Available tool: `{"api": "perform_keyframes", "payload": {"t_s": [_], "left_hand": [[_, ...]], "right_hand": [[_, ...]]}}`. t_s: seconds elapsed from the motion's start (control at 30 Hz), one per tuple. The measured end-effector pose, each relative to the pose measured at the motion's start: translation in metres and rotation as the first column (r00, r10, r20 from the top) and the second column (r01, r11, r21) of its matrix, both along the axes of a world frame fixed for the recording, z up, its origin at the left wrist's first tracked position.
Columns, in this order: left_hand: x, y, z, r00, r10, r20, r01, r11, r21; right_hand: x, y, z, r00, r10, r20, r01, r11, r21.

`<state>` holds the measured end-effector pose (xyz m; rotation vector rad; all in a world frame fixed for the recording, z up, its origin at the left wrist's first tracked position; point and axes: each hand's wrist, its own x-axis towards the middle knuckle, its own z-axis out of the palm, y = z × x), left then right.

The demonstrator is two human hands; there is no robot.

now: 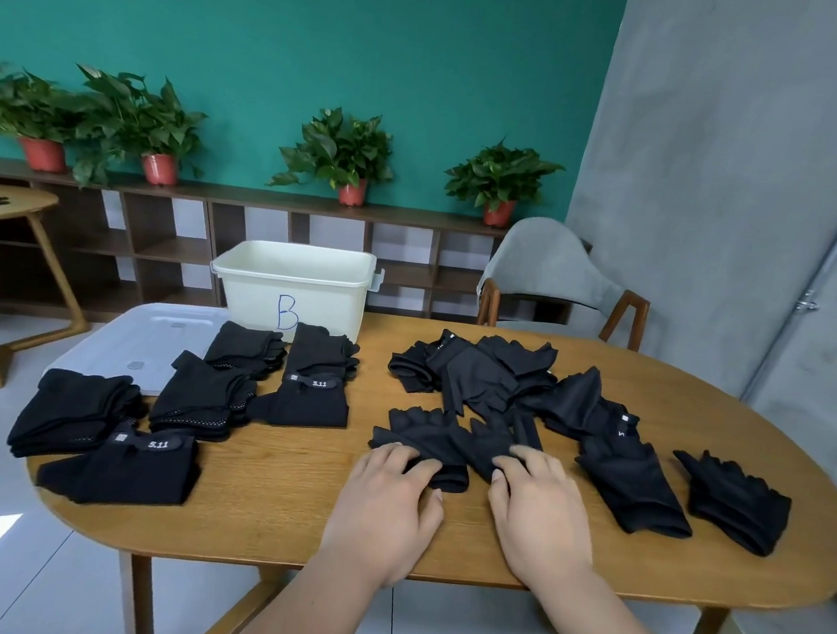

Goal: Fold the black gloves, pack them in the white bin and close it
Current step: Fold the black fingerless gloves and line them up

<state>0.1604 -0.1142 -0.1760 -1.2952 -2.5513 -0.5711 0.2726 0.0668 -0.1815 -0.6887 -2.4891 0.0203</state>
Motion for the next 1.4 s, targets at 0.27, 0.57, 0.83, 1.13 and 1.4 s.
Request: {"api": "perform_keyframes", "payload": {"t_s": [0.27,0.57,0.83,1.13,1.4], "left_hand": [[0.001,-0.001,0.0,0.998,0.056,-0.04,-0.054,0.998,0.035],[0.003,-0.002,0.004,0.999,0.024,0.046,-0.022,0.999,-0.041],[0.002,-0.001,0.004,0.998,0.024,0.058,-0.016,0.991,-0.132],[0.001,-0.002,0.003,0.997,-0.049,0.059,0.054,0.995,-0.086],[0.01,-0.007,0.004,0.993,0.088,-0.074,-0.084,0.995,0.054]], "right_hand": [[0.001,-0.006,-0.002,0.991,0.111,-0.076,-0.103,0.989,0.103],[-0.005,-0.004,0.007,0.931,0.049,0.361,0.047,0.966,-0.253],[0.002,-0.012,0.007,0.953,-0.001,0.305,0.05,0.987,-0.152],[0.006,-0.01,0.002,0.997,-0.059,-0.048,0.051,0.989,-0.139],[0.011,-0.008,-0.009,0.897,-0.366,-0.247,0.322,0.925,-0.202]]}}
